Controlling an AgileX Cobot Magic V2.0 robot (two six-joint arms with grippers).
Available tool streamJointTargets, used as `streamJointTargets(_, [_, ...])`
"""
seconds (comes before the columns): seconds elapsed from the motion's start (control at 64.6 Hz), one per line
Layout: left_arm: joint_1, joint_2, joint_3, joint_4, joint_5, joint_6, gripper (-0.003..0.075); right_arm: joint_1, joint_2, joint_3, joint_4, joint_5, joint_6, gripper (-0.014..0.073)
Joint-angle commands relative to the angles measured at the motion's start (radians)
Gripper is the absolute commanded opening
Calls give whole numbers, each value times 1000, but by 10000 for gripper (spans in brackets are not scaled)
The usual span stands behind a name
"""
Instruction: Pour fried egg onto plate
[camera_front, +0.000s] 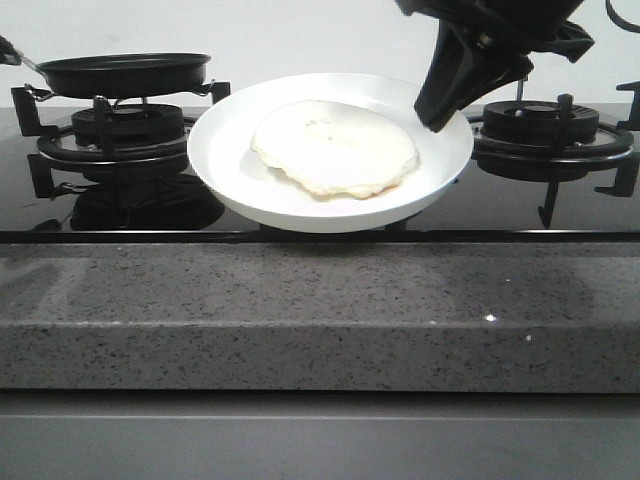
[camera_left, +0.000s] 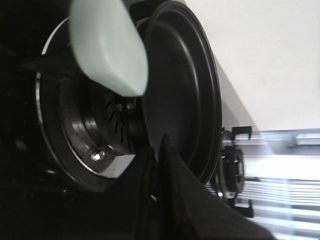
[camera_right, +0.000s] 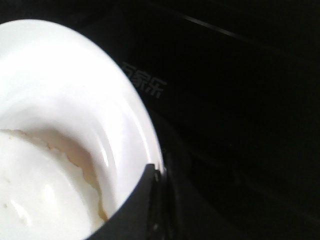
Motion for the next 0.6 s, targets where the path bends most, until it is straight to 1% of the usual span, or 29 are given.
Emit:
streamJointTargets(0.0, [3,-116,-24,-1,-20,-11,20,-2,-41,-26,32,-46,-8,-57])
streamJointTargets(0.17, [1,-250,23,128,-108,1,18,-2,-41,-26,32,-46,-8,-57])
streamJointTargets(0.279, [-24,-350,63,222,-181,1,-20,-2,-41,-26,32,-46,-8,-57])
streamJointTargets(0.325, [-42,-390,80,262,-212,1,-20,-2,-41,-26,32,-46,-8,-57])
streamJointTargets(0.403, [-82,-465,103,349,-263,1,-20,-2,-41,-26,32,-46,-8,-57])
streamJointTargets(0.589, [-225,-620,165,588,-363,-1,-20,-2,-41,-26,32,-46,-8,-57])
